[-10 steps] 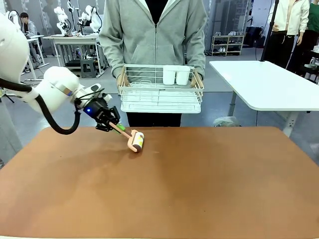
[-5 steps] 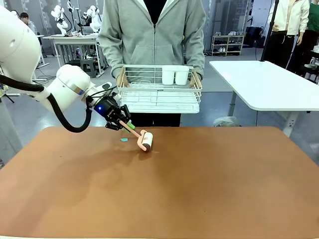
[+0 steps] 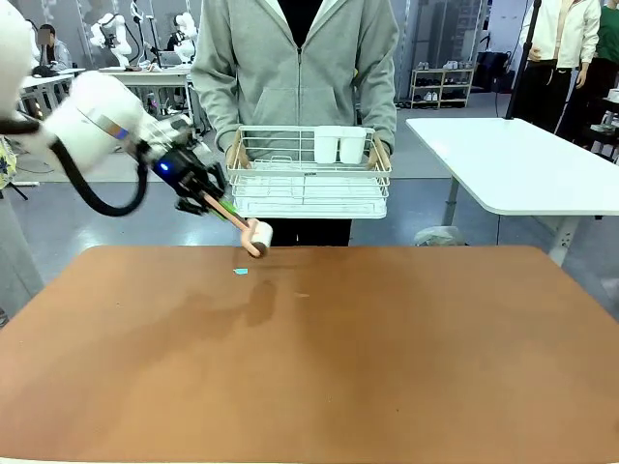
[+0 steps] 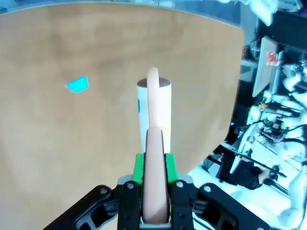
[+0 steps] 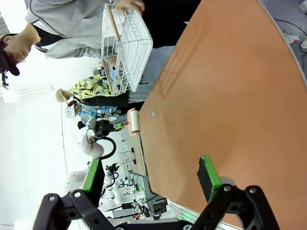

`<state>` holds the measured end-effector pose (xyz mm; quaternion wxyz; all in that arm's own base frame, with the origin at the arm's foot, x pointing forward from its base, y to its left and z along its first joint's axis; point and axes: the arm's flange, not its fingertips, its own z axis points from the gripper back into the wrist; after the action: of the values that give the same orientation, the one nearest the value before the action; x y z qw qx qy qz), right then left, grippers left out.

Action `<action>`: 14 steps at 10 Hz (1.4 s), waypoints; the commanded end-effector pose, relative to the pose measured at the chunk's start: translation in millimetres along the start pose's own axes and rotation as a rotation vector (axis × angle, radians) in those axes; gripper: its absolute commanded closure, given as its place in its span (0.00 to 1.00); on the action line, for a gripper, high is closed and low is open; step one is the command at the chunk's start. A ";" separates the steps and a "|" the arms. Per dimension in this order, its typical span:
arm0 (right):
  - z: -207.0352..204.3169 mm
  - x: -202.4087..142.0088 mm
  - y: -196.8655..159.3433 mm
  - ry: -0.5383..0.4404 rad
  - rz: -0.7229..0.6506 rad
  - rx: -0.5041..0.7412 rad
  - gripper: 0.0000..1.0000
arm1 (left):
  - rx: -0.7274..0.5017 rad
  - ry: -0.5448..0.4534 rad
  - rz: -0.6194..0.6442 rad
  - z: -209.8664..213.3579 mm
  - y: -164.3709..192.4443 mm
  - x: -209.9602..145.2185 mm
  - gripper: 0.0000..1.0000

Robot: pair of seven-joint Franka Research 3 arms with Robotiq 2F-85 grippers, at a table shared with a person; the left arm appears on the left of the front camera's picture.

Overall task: Clean the table.
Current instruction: Clean the table with the Lint Roller when the human lifts the Dish drying rack.

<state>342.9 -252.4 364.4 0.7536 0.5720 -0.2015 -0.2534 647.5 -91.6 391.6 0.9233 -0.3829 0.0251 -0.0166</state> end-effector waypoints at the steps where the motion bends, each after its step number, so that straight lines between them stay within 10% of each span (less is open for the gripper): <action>1: 1.5 -0.1 2.7 -0.003 0.001 0.002 0.00 | 0.003 0.025 0.001 62.7 25.0 -34.9 1.00; 7: 1.5 -0.1 2.7 -0.003 0.001 0.002 0.00 | 0.173 -0.020 -0.090 202.4 139.1 -58.6 1.00; 14: 1.5 -0.1 2.7 -0.003 0.001 0.002 0.00 | 0.225 -0.070 -0.045 197.4 135.5 -38.1 1.00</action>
<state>342.6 -252.6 364.6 0.7535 0.5720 -0.2018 -0.2536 617.0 147.7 432.2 0.9548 -0.2947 -0.0169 -0.0350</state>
